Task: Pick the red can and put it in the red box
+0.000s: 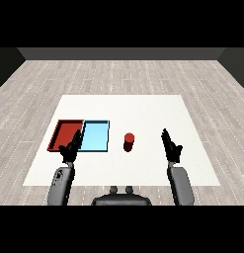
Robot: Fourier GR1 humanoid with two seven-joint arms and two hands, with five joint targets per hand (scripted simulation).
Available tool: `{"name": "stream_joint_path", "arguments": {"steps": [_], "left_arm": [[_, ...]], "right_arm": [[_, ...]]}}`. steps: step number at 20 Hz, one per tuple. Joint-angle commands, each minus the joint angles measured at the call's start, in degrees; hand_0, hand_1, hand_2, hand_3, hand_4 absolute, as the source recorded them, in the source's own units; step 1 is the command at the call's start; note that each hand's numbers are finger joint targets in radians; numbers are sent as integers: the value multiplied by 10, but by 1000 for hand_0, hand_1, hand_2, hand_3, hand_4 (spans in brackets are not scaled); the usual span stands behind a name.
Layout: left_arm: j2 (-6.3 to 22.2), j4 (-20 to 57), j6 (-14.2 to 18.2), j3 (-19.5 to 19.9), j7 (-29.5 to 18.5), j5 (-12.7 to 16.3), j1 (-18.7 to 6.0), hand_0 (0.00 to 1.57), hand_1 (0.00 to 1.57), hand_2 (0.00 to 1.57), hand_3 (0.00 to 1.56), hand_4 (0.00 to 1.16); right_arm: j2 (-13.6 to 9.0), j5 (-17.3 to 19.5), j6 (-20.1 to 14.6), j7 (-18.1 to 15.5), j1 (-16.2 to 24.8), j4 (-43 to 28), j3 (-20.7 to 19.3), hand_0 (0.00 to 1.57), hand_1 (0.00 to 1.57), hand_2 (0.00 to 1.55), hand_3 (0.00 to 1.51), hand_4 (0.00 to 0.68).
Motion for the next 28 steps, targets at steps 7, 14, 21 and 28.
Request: {"name": "stream_joint_path", "arguments": {"steps": [7, 14, 21, 28], "left_arm": [[-28, -70, -7, 19, -146, 15, -31, 0, 0, 0, 0, 0], [-40, -24, -34, 13, -271, 9, 11, 0, 0, 0, 0, 0], [-48, -16, -33, 14, -275, 19, -6, 0, 0, 0, 0, 0], [-38, 14, -53, 32, -315, 25, -6, 0, 0, 0, 0, 0]], "right_arm": [[7, -59, 61, -108, 24, -79, -17, 0, 0, 0, 0, 0], [1, -76, 106, -196, 61, -69, -30, 0, 0, 0, 0, 0], [6, -53, 132, -272, 82, -2, -34, 0, 0, 0, 0, 0], [1, -53, 130, -214, 67, -23, -39, 0, 0, 0, 0, 0]]}}
